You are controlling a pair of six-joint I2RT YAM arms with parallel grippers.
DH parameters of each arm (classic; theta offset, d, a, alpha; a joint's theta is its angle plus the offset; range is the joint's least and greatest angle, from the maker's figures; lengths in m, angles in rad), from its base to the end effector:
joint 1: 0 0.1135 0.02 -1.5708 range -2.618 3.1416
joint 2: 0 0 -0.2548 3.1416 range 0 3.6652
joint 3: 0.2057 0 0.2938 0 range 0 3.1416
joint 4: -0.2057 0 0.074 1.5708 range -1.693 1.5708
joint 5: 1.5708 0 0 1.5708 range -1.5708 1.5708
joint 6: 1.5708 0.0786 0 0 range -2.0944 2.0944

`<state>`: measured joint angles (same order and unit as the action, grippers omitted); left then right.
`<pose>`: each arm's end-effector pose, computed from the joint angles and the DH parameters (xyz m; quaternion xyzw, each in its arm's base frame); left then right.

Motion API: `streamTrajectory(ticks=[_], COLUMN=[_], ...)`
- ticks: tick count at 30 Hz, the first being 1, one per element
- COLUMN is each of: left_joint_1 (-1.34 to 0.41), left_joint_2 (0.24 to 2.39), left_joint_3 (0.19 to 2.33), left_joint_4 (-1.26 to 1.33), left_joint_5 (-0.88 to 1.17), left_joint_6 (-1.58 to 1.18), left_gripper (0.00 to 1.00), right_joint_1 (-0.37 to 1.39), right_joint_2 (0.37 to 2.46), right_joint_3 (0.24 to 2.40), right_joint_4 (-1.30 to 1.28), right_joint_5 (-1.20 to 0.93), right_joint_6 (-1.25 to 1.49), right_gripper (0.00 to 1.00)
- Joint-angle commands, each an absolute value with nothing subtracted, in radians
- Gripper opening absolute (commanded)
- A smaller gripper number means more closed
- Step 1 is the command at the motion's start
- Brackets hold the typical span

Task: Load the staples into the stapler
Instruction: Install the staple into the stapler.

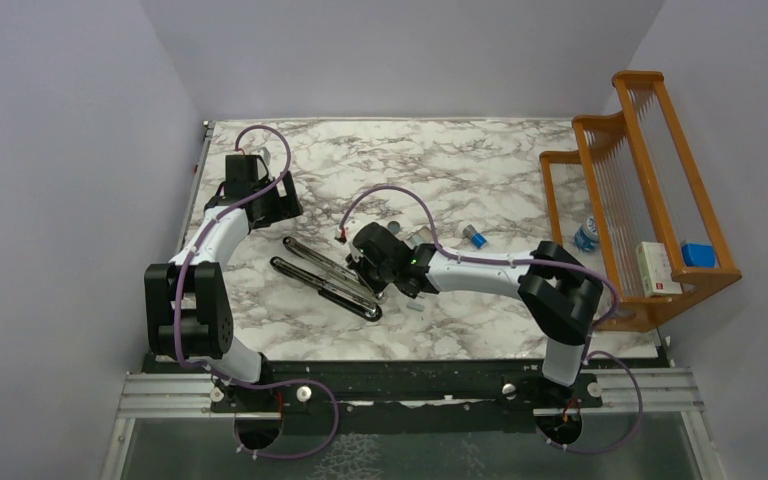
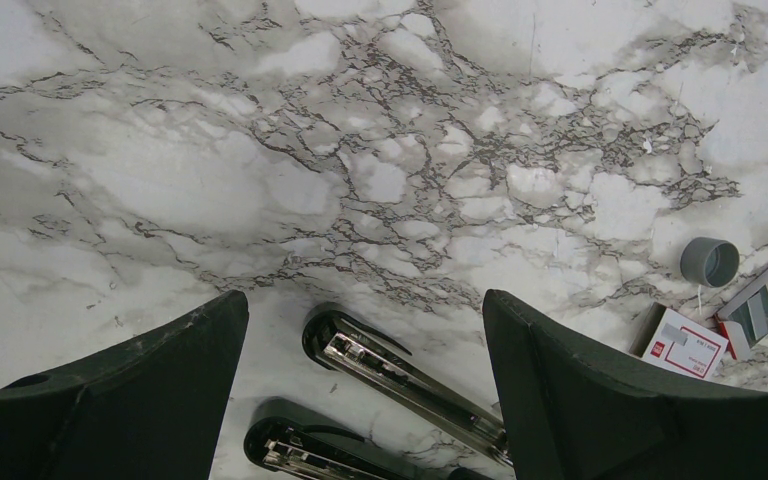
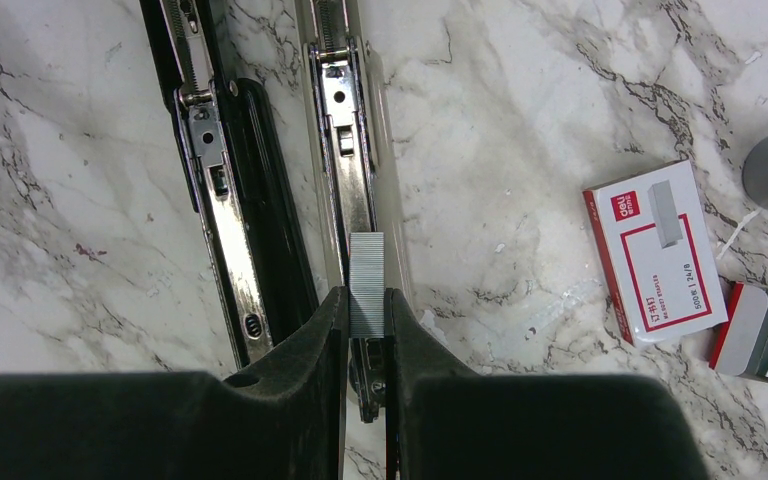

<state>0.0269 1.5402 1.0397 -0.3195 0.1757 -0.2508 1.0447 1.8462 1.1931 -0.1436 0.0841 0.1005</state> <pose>0.3968 -0.0031 0.1721 -0.0964 0.9223 -0.1219 0.3538 0.2370 0.3950 0.1227 -0.4066 0.8312 0.1716 0.3381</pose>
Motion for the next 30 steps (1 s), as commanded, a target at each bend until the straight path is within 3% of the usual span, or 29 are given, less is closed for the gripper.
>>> streamTrajectory(ticks=[1, 30], left_joint_1=[0.034, 0.034], left_joint_2=[1.533, 1.532], left_joint_3=[1.057, 1.057], left_joint_4=[-0.305, -0.306], left_joint_5=[0.199, 0.198], left_joint_6=[-0.245, -0.245], left_gripper=[0.90, 0.90], right_joint_1=[1.051, 1.051], right_joint_2=[1.883, 1.906], right_joint_3=[1.240, 1.261], right_joint_4=[-0.188, -0.257], right_joint_5=[0.064, 0.170], right_joint_6=[0.103, 0.164], right_gripper=[0.01, 0.01])
